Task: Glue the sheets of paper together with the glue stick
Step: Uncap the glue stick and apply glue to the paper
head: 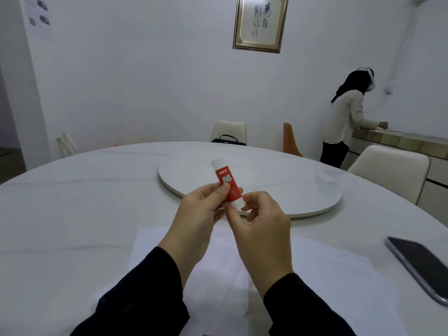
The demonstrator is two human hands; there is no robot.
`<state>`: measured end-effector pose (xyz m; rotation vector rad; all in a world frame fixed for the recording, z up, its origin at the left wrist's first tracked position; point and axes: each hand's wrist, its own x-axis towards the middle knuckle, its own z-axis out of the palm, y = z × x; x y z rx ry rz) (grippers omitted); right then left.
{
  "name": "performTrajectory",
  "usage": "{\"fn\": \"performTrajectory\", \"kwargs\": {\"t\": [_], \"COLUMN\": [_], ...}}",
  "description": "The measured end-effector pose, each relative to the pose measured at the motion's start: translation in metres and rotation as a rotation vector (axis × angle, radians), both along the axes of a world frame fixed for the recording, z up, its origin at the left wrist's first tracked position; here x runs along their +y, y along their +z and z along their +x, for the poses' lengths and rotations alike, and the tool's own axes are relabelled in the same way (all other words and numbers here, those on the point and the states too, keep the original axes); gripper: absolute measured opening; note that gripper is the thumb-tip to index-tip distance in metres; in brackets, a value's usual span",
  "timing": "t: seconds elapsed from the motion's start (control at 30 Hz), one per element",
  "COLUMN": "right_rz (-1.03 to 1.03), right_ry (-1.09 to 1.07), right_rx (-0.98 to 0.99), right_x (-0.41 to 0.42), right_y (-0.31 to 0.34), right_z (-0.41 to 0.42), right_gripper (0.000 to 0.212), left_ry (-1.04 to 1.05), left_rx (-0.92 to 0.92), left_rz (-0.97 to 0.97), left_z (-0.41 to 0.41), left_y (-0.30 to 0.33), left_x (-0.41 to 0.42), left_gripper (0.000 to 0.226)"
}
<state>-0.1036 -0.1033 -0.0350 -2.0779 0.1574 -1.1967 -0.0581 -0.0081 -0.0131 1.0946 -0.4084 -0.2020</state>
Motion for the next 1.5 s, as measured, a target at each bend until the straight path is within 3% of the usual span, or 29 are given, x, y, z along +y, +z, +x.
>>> {"fn": "performTrajectory", "kwargs": {"t": [0.13, 0.2, 0.27, 0.37, 0.43, 0.5, 0.6, 0.67, 0.8, 0.87, 0.97, 1.03, 1.1, 1.2, 1.23, 1.3, 1.4, 1.5], "right_rz": [-0.102, -0.021, 0.24, 0.957, 1.143, 1.014, 0.613, 0.51, 1.23, 1.18, 0.786, 0.63, 0.735, 1.22, 1.279, 1.14, 0.701, 0.538], "right_ry": [0.025, 0.141, 0.37, 1.028, 1.18, 1.039, 0.624, 0.539, 1.119, 1.078, 0.671, 0.511, 0.617, 1.017, 1.065, 0.926, 0.626, 0.577], "right_rx": [0.001, 0.07, 0.196, 0.366, 0.394, 0.337, 0.166, 0.157, 0.368, 0.384, 0.209, 0.125, 0.169, 0.332, 0.364, 0.347, 0.174, 0.132], "right_x": [0.001, -0.002, -0.008, -0.013, -0.018, -0.018, -0.014, -0.01, -0.004, -0.005, -0.007, -0.008, -0.005, -0.001, -0.001, -0.003, -0.002, 0.001], "right_y": [-0.004, -0.003, -0.002, 0.0, -0.002, -0.004, -0.006, -0.01, -0.002, -0.003, -0.004, -0.008, -0.008, -0.003, -0.003, -0.005, -0.009, -0.011], "right_z": [0.0, 0.001, 0.001, -0.005, -0.004, -0.002, 0.0, 0.001, -0.004, -0.004, -0.003, -0.001, -0.001, -0.003, -0.004, -0.003, -0.004, -0.004], "right_gripper": [0.016, 0.006, 0.012, 0.031, 0.036, 0.042, 0.05, 0.046, 0.043, 0.047, 0.05, 0.048, 0.042, 0.035, 0.036, 0.049, 0.052, 0.048], "left_ry": [0.141, 0.16, 0.141, 0.04, -0.007, 0.037, 0.121, 0.13, 0.019, 0.023, 0.083, 0.099, 0.084, 0.023, 0.015, 0.041, 0.098, 0.074], "left_rx": [-0.085, -0.113, -0.145, -0.153, -0.156, -0.167, -0.144, -0.138, -0.14, -0.144, -0.144, -0.137, -0.144, -0.152, -0.158, -0.167, -0.165, -0.175], "left_rz": [0.097, 0.123, 0.161, 0.169, 0.155, 0.155, 0.141, 0.144, 0.121, 0.125, 0.125, 0.13, 0.129, 0.137, 0.145, 0.15, 0.158, 0.145], "left_z": [-0.003, -0.003, -0.003, -0.004, -0.006, -0.006, -0.006, -0.006, -0.005, -0.006, -0.005, -0.004, -0.004, -0.005, -0.005, -0.005, -0.005, -0.006], "left_y": [0.003, 0.004, 0.005, 0.009, 0.01, 0.01, 0.009, 0.009, 0.009, 0.01, 0.009, 0.008, 0.008, 0.009, 0.009, 0.009, 0.009, 0.01], "left_x": [0.0, 0.003, 0.007, 0.011, 0.01, 0.01, 0.01, 0.01, 0.01, 0.01, 0.011, 0.011, 0.011, 0.011, 0.011, 0.011, 0.01, 0.011], "left_gripper": [0.019, 0.016, 0.018, 0.027, 0.026, 0.024, 0.026, 0.025, 0.021, 0.022, 0.025, 0.025, 0.023, 0.021, 0.021, 0.022, 0.025, 0.025]}}
